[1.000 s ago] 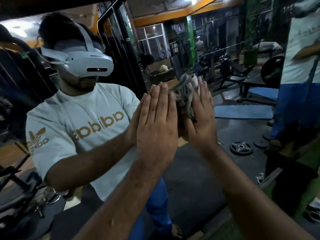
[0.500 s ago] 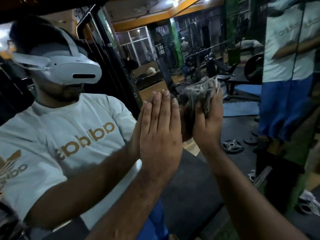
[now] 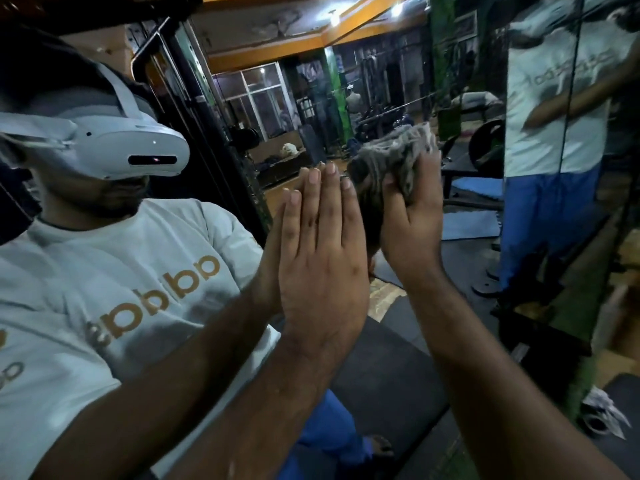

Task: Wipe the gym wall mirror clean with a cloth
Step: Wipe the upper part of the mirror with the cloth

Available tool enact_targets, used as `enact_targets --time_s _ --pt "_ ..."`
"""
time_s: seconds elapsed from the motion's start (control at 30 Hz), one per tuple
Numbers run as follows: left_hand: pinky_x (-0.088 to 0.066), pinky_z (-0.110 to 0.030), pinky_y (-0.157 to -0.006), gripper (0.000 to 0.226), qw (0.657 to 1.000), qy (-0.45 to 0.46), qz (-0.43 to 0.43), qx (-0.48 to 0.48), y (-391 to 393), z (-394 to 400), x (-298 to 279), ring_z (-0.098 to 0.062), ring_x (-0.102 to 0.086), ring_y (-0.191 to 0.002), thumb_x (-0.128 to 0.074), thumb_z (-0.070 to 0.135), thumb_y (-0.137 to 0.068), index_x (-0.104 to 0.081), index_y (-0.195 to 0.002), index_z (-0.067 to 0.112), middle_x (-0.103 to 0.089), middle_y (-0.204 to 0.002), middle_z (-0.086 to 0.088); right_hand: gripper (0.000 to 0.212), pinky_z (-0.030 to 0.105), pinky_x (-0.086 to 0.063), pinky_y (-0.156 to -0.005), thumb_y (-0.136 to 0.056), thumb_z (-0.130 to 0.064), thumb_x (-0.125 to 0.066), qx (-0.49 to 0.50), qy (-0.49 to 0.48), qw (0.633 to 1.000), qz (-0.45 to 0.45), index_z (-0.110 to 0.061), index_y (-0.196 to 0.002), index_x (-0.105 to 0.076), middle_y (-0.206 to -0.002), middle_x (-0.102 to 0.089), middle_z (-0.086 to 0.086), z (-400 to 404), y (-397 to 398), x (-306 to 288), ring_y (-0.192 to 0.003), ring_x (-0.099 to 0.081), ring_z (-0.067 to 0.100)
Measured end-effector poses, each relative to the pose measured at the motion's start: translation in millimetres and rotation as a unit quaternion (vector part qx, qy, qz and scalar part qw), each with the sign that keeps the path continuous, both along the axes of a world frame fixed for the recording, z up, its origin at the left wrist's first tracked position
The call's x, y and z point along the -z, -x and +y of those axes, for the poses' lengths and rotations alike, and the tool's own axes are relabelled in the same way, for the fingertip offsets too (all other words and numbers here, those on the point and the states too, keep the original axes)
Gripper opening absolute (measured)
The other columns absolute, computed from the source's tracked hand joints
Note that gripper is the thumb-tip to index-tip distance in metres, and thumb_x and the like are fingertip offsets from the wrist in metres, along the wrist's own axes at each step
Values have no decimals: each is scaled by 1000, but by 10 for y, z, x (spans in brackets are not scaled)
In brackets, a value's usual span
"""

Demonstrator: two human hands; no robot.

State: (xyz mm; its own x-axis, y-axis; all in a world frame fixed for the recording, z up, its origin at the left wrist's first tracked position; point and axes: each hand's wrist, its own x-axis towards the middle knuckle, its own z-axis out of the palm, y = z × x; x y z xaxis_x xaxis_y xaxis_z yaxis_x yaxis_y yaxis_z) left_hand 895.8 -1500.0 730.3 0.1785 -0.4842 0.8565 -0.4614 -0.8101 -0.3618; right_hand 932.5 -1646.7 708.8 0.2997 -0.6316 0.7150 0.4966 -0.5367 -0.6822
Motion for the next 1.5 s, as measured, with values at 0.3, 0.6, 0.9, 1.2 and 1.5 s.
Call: enact_targets --time_s 0.3,0.6,0.9,1.2,1.5 --pt "3 -45 -126 61 1000 -13 5 -20 -69 -681 19 -33 -15 -154 -45 17 -99 -29 -156 0 -21 -165 -20 62 63 -19 -126 -105 -26 -48 -11 105 994 28 -16 -164 -30 -173 -23 9 -936 4 353 -162 -12 24" --pt "-9 -47 -127 60 999 -20 16 -47 -233 -1452 -31 -33 -13 -155 -41 19 -102 -25 -157 -1 -19 -165 -20 62 66 -10 -126 -99 -11 -53 -28 207 978 4 -5 -159 -37 -171 -18 22 -1390 -108 200 -162 -6 37" --pt "-5 -45 -127 60 998 -3 25 -55 -304 -1981 -30 -32 -10 -155 -38 19 -104 -19 -158 -1 -15 -166 -20 75 53 -7 -131 -87 -23 -46 -32 28 999 -2 -14 -161 -35 -172 -21 12 -1778 -260 -90 -162 -8 26" --pt "-3 -46 -127 63 998 -31 32 -39 -417 -2340 -36 -33 -8 -155 -43 20 -102 -21 -157 -1 -13 -166 -21 84 53 -5 -131 -101 -69 -34 54 13 995 81 -20 -167 -16 -176 -6 8 -2206 -347 83 -163 1 22" --pt "4 -46 -126 59 999 -8 33 -36 -469 -2670 12 -35 -6 -155 -24 22 -104 -20 -158 -1 -9 -166 -23 65 59 -12 -128 -107 -45 -35 83 51 993 64 -15 -164 -27 -174 -16 11 -2695 -435 609 -163 -5 27"
